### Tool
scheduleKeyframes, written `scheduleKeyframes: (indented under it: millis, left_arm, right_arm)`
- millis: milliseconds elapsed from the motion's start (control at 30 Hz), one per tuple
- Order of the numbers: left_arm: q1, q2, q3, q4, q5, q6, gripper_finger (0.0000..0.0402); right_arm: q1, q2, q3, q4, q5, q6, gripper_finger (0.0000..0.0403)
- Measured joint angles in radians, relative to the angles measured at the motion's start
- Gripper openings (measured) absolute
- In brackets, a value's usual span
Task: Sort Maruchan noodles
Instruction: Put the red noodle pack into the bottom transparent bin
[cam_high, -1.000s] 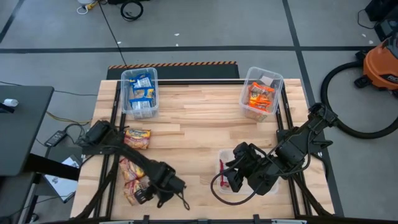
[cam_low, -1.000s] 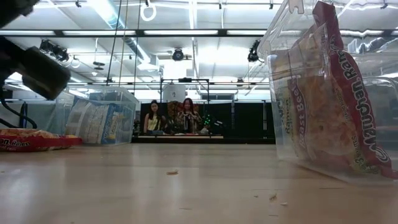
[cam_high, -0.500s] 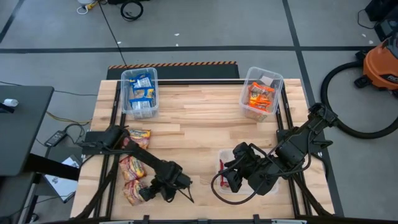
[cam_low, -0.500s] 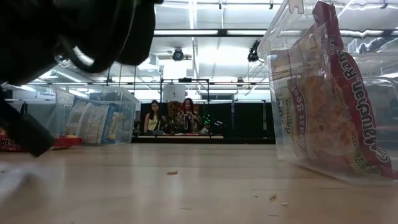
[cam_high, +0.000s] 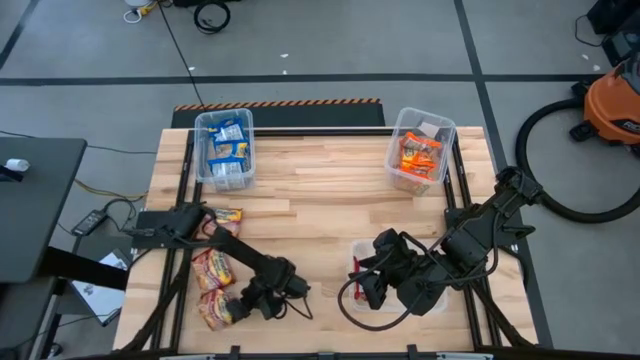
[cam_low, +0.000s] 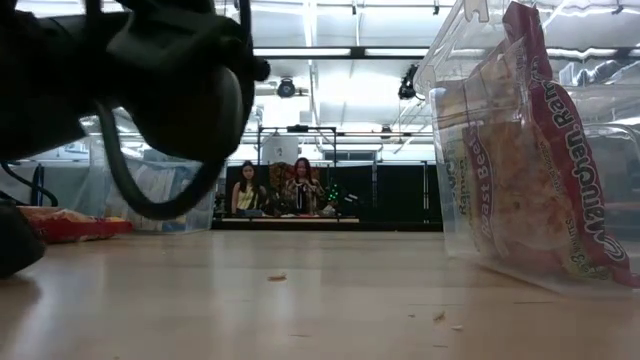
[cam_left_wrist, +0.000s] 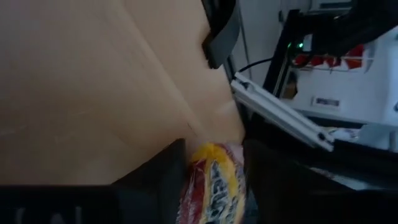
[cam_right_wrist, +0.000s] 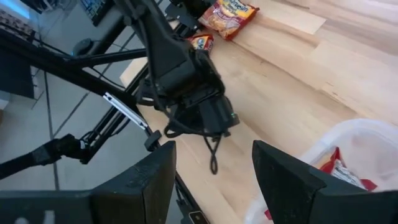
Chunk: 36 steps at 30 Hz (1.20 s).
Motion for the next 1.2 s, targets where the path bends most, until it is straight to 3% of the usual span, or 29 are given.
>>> scheduleKeyframes:
  millis: [200,400,867,1000,1200]
  left_arm:
    - [-0.004,0.000,0.000,-0.036,-0.088,0.091,0.0137]
    - [-0.048,-0.004,0.002,-0.024,-0.203,0.097,0.0133]
    - [-0.026,0.000,0.000,-0.068,-0.161,0.074,0.0066]
    - [-0.003,0.000,-0.001,-0.087,-0.172,0.066,0.0077]
    - [0.015,0.000,-0.001,-0.091,-0.177,0.025,0.0146]
  right_arm:
    - [0.006,0.000,-0.012,0.047,-0.002,-0.001,0.0218]
    - [0.017,0.000,-0.012,0.046,0.012,-0.001,0.0218]
    - [0.017,0.000,-0.012,0.045,0.017,-0.001,0.0218]
    - [0.017,0.000,-0.012,0.045,0.018,-0.006,0.0218]
    - [0.016,0.000,-0.012,0.044,0.018,-0.001,0.0217]
